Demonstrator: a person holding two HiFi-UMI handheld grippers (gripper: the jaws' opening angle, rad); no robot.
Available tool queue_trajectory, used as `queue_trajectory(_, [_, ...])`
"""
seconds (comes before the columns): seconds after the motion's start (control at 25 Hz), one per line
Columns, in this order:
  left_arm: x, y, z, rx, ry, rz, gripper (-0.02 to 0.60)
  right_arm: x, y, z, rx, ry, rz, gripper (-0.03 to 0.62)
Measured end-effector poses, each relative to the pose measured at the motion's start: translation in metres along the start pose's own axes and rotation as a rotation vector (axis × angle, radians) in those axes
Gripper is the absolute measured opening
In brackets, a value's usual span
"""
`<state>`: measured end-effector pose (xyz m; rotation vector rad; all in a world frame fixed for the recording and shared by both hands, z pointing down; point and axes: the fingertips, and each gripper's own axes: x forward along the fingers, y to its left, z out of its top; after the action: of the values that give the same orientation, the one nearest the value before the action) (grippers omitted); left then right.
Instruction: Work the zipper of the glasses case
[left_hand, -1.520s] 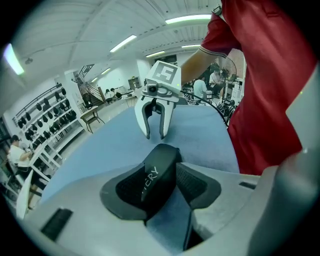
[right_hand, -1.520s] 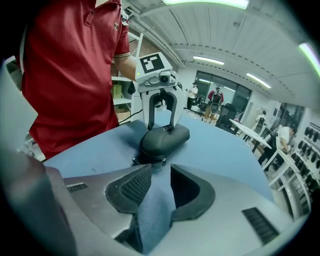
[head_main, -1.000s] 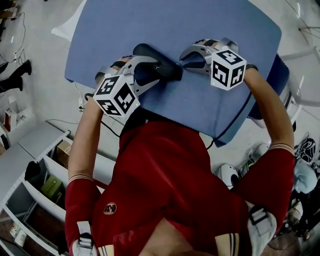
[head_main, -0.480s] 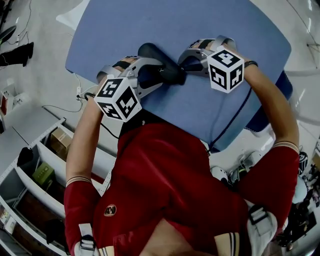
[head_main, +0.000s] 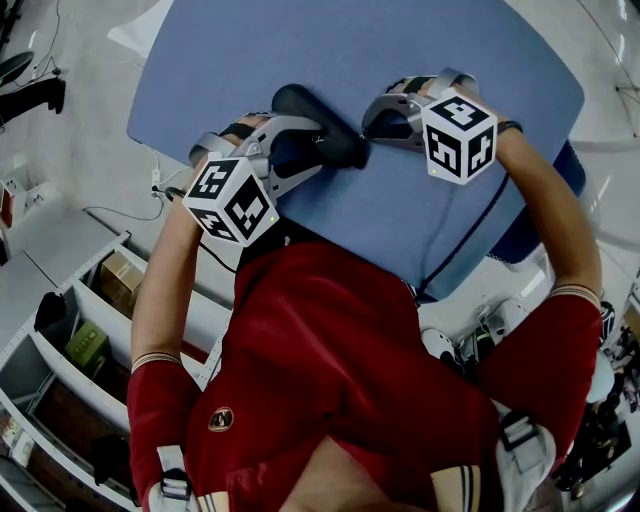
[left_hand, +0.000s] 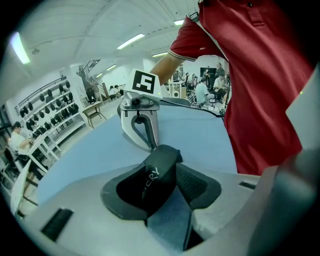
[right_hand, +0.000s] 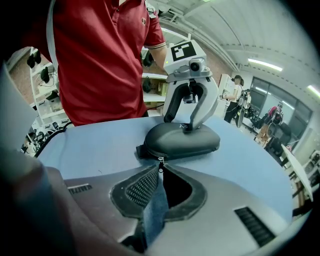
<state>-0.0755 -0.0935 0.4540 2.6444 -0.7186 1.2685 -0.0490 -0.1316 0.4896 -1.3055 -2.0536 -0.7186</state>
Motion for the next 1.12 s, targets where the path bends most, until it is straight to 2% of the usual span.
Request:
queue_trajectory(0.96, [-0.0024, 0.0006, -0.0006, -0.003, 0.0, 0.015, 0.178, -0.0068, -0.0015, 0.002, 0.123, -0.023, -0.03, 0.021])
queue_trajectory(1.12, [-0.0015, -0.0002, -0.0002, -0.002, 0.003, 0.014, 0.178, -0.0085, -0.0001, 0.002, 0.148, -0.035, -0.051, 0.003])
